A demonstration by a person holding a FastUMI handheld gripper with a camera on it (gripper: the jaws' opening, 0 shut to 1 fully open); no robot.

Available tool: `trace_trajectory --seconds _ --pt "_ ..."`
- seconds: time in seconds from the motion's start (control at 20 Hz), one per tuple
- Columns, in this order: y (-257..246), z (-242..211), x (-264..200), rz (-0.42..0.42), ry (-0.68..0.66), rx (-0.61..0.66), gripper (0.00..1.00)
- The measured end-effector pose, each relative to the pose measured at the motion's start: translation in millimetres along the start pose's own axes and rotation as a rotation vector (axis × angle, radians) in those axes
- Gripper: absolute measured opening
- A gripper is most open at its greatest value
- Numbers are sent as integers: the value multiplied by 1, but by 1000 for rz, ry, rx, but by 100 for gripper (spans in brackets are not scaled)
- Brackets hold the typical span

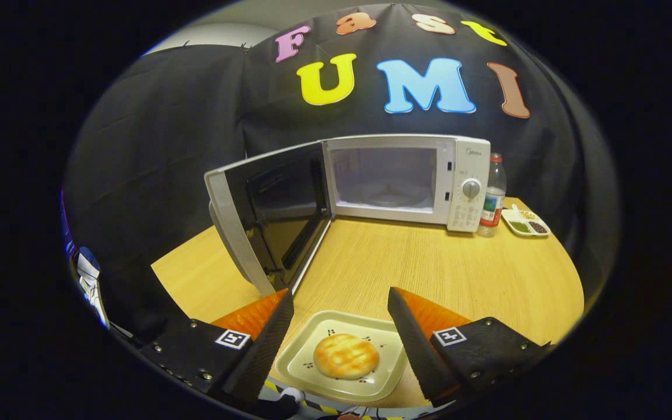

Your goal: Open the microwave, put the food inside, and close the microwave door.

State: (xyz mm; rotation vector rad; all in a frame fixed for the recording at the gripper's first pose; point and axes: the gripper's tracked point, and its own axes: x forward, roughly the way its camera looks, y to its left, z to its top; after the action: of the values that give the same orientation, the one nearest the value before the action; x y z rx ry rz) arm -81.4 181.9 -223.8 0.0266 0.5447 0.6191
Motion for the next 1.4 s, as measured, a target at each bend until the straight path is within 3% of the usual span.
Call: trace_trajectory --seconds 0.2,0.9,1.0,1.15,1.2,1.4 --pt "-3 -28 11 12 77 32 98" --pt "-9 -94 22 -6 256 -39 99" --pt "-8 -92 21 -3 260 -48 93" --pt "-9 -87 22 8 259 -29 77" --pt "-8 -82 23 11 246 0 67" --pt "-11 -39 29 -5 172 86 67"
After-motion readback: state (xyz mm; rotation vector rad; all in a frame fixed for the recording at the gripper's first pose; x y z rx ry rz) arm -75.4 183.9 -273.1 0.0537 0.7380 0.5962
